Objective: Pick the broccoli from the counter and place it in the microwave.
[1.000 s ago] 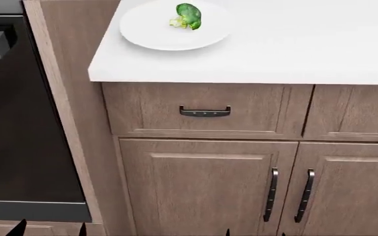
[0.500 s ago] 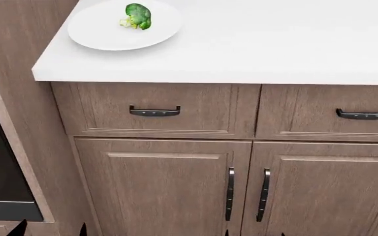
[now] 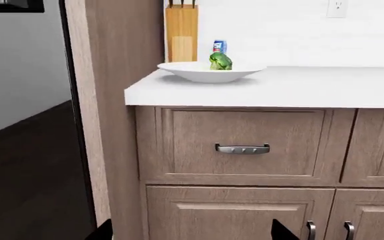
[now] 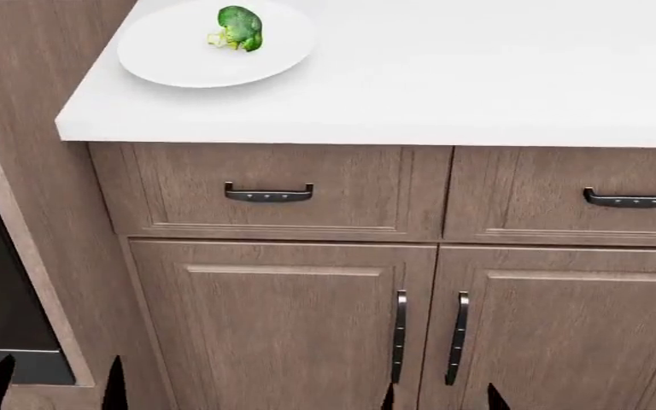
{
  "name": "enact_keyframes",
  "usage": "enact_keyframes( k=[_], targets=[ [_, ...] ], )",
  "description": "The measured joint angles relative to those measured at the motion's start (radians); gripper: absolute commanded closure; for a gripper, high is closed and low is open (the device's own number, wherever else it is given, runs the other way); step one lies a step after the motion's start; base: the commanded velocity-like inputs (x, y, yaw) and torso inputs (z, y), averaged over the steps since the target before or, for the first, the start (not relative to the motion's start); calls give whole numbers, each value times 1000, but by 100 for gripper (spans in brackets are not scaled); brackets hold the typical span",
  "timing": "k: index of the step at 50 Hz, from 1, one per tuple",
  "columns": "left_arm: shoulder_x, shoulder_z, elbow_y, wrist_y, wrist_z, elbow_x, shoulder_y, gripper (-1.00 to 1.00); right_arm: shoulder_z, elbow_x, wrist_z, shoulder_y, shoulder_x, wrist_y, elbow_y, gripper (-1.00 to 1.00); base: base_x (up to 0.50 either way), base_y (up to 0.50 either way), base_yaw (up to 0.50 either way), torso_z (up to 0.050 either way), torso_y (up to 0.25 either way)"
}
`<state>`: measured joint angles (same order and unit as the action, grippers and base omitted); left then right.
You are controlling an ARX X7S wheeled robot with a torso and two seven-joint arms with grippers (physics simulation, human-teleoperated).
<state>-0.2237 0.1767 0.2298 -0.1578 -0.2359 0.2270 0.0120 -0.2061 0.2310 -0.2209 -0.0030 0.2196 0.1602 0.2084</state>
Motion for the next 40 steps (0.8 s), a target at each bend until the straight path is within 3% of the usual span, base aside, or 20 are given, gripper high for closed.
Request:
enact_keyframes(
  k=[15, 20, 29, 40],
  targets=[
    [-158, -226, 482, -535, -144, 425, 284, -100, 119, 193, -80, 235, 128, 625, 549, -100, 0, 0, 0, 0, 0],
    [-195, -278, 557, -648, -187, 536, 362, -100, 160, 260, -107, 316, 151, 779, 661, -100, 0, 0, 0, 50, 0],
    [-230, -327, 616, -756, -232, 646, 437, -100, 185, 332, -146, 401, 188, 916, 764, -100, 0, 0, 0, 50, 0],
    [-246, -342, 642, -804, -257, 697, 470, -100, 198, 384, -179, 438, 221, 966, 808, -100, 0, 0, 0, 50, 0]
  ],
)
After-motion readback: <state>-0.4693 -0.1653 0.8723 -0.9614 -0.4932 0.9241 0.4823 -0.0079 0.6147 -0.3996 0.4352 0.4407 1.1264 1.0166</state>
